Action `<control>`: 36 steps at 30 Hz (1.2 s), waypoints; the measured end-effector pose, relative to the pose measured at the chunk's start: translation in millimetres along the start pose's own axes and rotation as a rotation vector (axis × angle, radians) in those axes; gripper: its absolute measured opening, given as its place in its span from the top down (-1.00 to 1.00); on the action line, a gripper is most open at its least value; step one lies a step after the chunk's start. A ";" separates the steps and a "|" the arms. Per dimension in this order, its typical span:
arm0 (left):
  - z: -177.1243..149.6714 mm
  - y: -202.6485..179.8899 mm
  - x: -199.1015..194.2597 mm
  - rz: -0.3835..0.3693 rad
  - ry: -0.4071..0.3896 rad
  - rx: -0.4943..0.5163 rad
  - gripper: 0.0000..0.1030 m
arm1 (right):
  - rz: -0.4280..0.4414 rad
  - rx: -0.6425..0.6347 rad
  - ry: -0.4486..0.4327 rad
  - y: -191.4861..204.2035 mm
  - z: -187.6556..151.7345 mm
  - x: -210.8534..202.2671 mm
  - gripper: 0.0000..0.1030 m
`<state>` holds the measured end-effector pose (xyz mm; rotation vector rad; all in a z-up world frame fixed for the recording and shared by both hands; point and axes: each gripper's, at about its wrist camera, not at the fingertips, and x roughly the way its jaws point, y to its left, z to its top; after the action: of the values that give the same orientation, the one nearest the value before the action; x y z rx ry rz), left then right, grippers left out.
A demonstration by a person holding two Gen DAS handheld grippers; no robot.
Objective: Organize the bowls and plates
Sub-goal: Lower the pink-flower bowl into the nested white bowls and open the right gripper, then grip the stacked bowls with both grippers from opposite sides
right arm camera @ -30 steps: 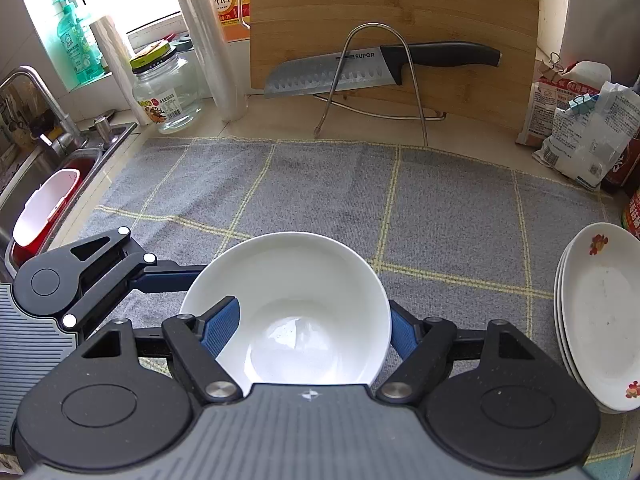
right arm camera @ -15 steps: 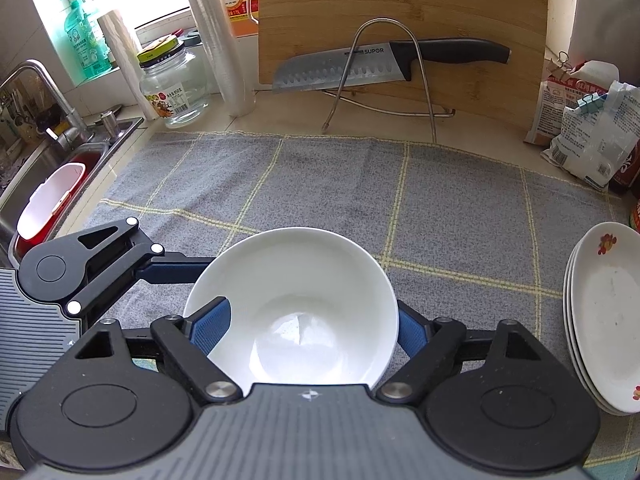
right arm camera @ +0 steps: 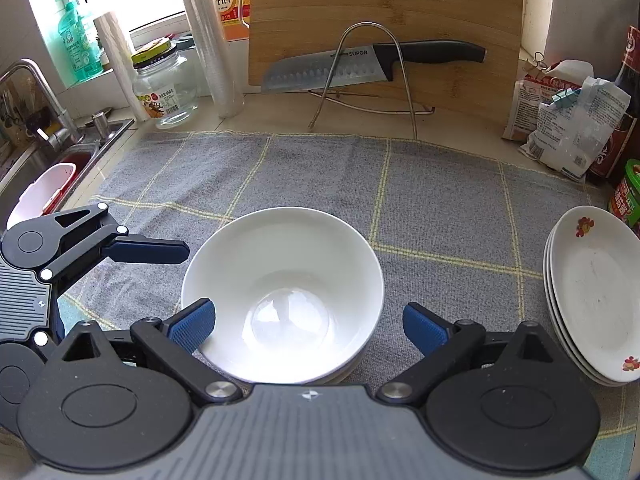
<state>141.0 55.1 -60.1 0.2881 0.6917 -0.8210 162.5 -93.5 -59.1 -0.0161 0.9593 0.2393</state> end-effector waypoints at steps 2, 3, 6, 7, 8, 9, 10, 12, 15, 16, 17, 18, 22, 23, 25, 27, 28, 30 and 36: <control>-1.2 0.6 -3.4 -0.006 -0.005 0.006 -0.90 | 0.003 0.015 -0.022 -1.0 -2.9 -6.5 -0.98; -2.2 1.8 -4.7 -0.011 -0.004 0.011 -0.90 | 0.006 0.020 -0.031 -0.9 -4.1 -9.4 -1.00; -7.4 5.3 -6.7 -0.018 0.004 0.021 -0.90 | 0.001 0.021 -0.062 3.1 -9.9 -20.2 -1.00; -9.4 7.1 -6.5 -0.022 0.010 0.025 -0.90 | -0.003 0.017 -0.070 5.0 -12.0 -24.6 -1.00; -11.4 9.0 -6.2 -0.025 0.016 0.026 -0.90 | -0.006 0.013 -0.078 6.9 -13.7 -28.3 -1.00; -13.3 11.0 -5.9 -0.028 0.025 0.028 -0.90 | -0.011 0.011 -0.085 8.7 -15.5 -31.1 -1.00; -15.8 13.5 -5.3 -0.031 0.032 0.030 -0.90 | -0.016 0.014 -0.088 10.1 -17.2 -33.3 -1.00; -19.8 17.3 -5.1 -0.033 0.039 0.037 -0.90 | -0.029 0.025 -0.089 12.7 -21.8 -36.6 -1.00; -25.8 22.9 -3.8 -0.046 0.051 0.046 -0.90 | -0.064 0.043 -0.075 15.9 -30.7 -36.5 -1.00; -27.5 24.5 -3.3 -0.054 0.052 0.048 -0.90 | -0.078 0.050 -0.069 17.1 -34.2 -35.3 -1.00; -29.1 25.7 -2.8 -0.060 0.054 0.051 -0.90 | -0.091 0.058 -0.060 18.0 -37.3 -33.6 -1.00; -31.0 26.6 -1.9 -0.068 0.057 0.054 -0.90 | -0.107 0.068 -0.049 19.2 -41.4 -31.0 -1.00; -37.0 28.8 2.2 -0.086 0.066 0.059 -0.90 | -0.141 0.111 -0.011 17.6 -55.6 -22.2 -1.00; -38.3 29.2 2.7 -0.086 0.067 0.056 -0.90 | -0.143 0.118 -0.003 16.3 -58.6 -19.9 -1.00; -39.6 29.3 3.5 -0.076 0.071 0.045 -0.90 | -0.148 0.115 0.011 13.9 -62.9 -15.4 -1.00; -39.8 30.3 4.3 -0.063 0.075 0.024 -0.90 | -0.156 0.098 0.019 11.0 -66.1 -10.9 -1.00; -39.4 30.5 5.0 -0.057 0.078 0.013 -0.90 | -0.154 0.090 0.024 8.8 -66.7 -8.4 -1.00; -38.7 30.0 7.4 -0.041 0.083 -0.003 -0.90 | -0.140 0.067 0.028 3.8 -67.0 -2.7 -1.00; -34.4 20.7 16.9 0.041 0.107 -0.068 -0.90 | -0.071 -0.044 0.062 -13.8 -65.1 18.3 -1.00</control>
<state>149.1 75.8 -97.5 0.2859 0.8096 -0.7454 122.8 -111.1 -112.7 -0.0981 1.0130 0.1954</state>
